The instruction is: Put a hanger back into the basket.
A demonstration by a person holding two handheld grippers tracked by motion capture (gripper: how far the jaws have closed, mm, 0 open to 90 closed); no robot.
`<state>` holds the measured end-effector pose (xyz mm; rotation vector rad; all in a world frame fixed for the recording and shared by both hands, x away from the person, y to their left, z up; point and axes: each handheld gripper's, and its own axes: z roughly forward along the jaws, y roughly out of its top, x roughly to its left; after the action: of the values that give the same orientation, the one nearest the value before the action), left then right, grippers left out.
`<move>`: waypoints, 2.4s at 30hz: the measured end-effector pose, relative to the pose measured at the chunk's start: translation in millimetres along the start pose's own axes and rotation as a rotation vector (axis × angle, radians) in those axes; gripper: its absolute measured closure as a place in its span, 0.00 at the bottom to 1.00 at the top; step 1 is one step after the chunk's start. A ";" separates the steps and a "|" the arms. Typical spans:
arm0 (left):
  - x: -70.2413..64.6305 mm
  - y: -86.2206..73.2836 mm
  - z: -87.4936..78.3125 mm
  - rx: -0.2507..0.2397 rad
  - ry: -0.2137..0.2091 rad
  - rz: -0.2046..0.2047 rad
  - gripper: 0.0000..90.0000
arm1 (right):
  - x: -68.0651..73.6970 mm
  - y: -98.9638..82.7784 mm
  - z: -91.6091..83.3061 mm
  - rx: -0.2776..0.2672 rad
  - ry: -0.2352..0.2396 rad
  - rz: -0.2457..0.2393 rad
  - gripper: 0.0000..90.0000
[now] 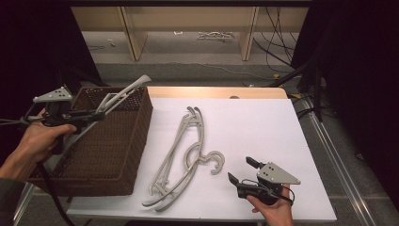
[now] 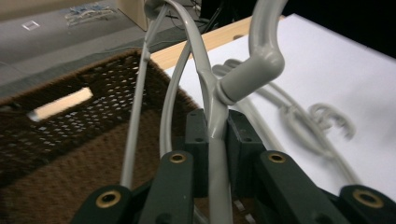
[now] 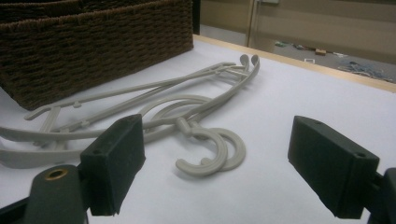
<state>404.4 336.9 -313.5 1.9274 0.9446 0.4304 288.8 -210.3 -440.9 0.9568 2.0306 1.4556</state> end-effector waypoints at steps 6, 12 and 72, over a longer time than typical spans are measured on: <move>10.6 -13.7 1.3 0.027 0.012 0.000 0.90 | 0.1 -0.3 0.9 -0.007 0.005 0.001 0.22; 18.0 -28.7 2.1 0.032 0.016 -0.016 0.90 | 0.4 -0.4 0.9 0.008 0.001 -0.002 0.22; -50.8 -35.6 22.7 -0.064 0.075 -0.168 0.32 | 0.9 0.3 1.4 0.016 -0.004 -0.001 0.23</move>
<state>370.2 295.2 -351.5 1.7688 1.1191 0.4318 289.3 -208.7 -441.1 0.9642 2.0425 1.4383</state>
